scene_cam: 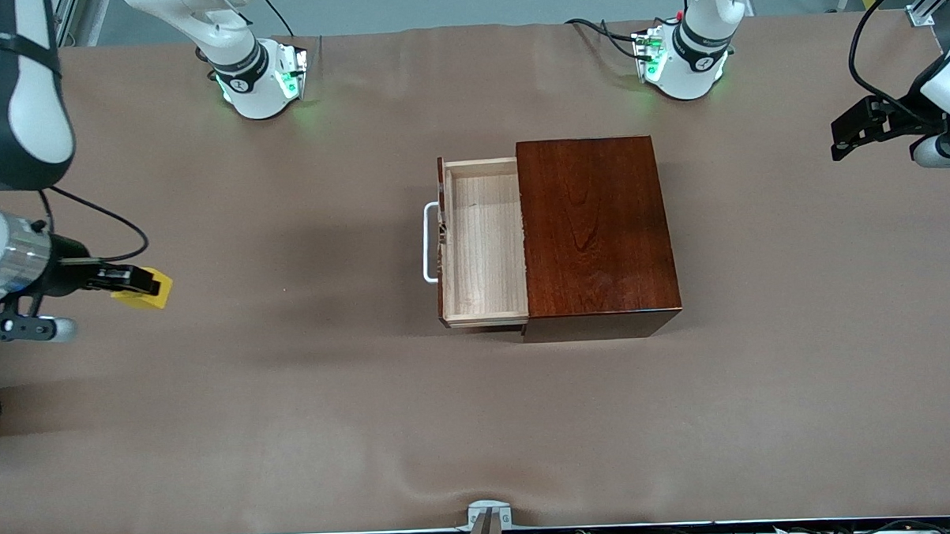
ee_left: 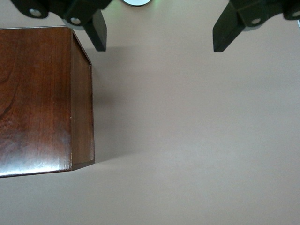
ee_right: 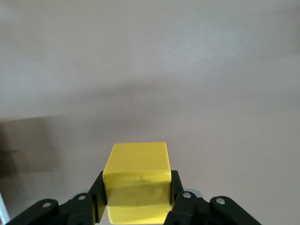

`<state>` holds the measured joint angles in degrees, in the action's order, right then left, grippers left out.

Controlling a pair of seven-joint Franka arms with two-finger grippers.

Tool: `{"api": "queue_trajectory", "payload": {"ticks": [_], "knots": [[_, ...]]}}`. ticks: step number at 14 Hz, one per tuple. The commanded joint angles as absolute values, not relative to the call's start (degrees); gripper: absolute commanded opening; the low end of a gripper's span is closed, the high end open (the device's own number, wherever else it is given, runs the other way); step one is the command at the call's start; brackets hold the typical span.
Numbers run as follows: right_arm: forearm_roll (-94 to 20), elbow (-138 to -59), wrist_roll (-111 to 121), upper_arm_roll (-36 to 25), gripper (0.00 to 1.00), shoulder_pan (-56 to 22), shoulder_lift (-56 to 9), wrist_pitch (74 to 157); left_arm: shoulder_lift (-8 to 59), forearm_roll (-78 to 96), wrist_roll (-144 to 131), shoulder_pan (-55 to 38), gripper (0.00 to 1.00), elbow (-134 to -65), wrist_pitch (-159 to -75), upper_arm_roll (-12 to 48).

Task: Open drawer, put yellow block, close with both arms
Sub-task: 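Lift the yellow cube with the right gripper and carry it toward the drawer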

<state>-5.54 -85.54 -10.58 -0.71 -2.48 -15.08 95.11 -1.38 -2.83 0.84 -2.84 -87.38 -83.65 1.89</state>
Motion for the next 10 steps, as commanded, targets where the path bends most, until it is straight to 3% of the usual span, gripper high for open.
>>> {"api": "queue_trajectory", "payload": {"ticks": [1,10], "knots": [[-5.9,-84.9,-17.9,-0.9,0.00,-4.8,-14.6,94.2,-1.7,-2.0,1.7,-2.4,1.00,-87.1,-83.8,2.1],[-6.2,-84.9,-41.3,-0.9,0.00,-14.7,-15.1,94.3,-1.4,-2.0,1.8,-2.4,1.00,-87.1,-84.1,2.1]]}}
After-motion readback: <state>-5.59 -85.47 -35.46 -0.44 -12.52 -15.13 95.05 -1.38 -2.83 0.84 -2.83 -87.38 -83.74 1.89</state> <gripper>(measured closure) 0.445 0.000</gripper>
